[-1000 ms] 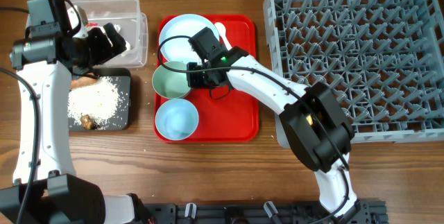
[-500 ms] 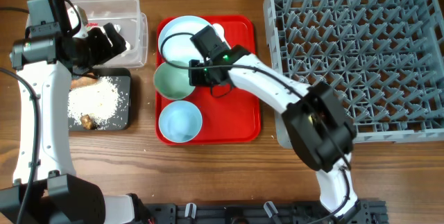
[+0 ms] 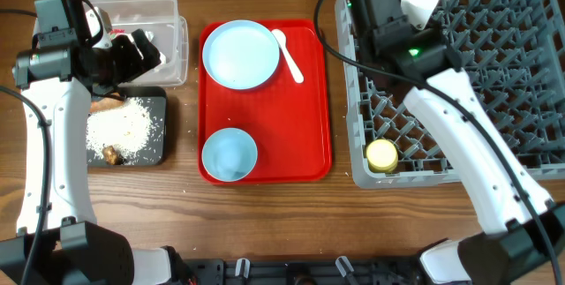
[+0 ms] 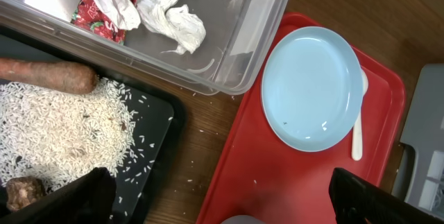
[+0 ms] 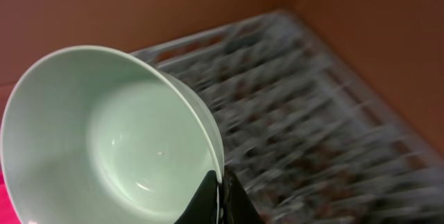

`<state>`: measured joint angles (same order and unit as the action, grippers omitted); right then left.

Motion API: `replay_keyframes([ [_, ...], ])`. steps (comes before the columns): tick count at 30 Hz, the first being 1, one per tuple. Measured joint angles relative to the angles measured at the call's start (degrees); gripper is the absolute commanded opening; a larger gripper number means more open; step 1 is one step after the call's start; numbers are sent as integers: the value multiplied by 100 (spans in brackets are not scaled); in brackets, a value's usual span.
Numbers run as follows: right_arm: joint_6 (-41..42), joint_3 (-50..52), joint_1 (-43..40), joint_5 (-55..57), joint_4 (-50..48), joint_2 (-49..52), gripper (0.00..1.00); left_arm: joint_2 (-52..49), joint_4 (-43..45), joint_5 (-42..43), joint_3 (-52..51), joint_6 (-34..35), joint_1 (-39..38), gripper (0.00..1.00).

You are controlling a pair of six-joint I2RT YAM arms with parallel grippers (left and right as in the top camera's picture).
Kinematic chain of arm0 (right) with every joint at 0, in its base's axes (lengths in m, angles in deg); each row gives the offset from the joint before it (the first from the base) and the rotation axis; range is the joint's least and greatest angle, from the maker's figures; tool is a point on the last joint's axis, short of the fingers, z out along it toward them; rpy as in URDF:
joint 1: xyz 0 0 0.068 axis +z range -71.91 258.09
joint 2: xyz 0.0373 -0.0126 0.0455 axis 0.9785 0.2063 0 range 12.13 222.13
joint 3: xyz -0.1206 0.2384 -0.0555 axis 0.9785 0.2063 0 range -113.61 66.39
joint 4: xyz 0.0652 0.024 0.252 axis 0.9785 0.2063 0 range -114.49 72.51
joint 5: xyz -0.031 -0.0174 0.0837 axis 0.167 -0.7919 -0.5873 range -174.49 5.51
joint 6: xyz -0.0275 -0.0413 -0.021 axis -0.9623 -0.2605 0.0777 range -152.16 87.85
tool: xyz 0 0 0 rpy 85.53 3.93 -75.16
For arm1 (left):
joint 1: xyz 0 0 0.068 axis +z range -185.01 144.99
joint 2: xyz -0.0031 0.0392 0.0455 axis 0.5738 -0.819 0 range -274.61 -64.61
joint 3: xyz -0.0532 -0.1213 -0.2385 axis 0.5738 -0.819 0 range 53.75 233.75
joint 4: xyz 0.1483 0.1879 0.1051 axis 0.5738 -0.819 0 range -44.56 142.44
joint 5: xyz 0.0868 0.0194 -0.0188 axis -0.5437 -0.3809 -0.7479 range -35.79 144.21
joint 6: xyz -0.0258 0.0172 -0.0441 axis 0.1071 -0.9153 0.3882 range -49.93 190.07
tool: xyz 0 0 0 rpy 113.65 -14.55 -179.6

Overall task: Sort waste into correct bins and load items into the dishwasher rack
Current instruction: 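Lift the green bowl and carry it over the rack, then set the green bowl in the rack and move the right gripper toward the plate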

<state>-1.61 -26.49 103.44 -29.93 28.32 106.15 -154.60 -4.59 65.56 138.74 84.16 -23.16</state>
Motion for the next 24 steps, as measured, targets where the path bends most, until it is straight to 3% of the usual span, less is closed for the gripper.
replay_keyframes([
  [3, -1108, 26, 0, 1338, -798, 409, 4, -2, -2, 0, 0, 0, 0, 100],
  [6, -2887, 63, 4, 2186, -2461, 927, 4, -2, 0, -22, 4, 0, 0, 100],
  [10, -5281, 50, 4, 2575, -4621, 1613, 4, -9, -4, -37, 4, 0, 0, 100],
  [13, -6738, 48, 4, 2691, -5023, 2190, 4, -11, 2, -44, 4, 0, 0, 100],
  [17, -7464, 48, 4, 2734, -5016, 2693, 4, -11, -2, -44, 4, 0, 0, 100],
  [24, -7761, 66, 50, 2776, -4824, 2804, 4, -11, -2, -44, 4, 0, 0, 100],
])
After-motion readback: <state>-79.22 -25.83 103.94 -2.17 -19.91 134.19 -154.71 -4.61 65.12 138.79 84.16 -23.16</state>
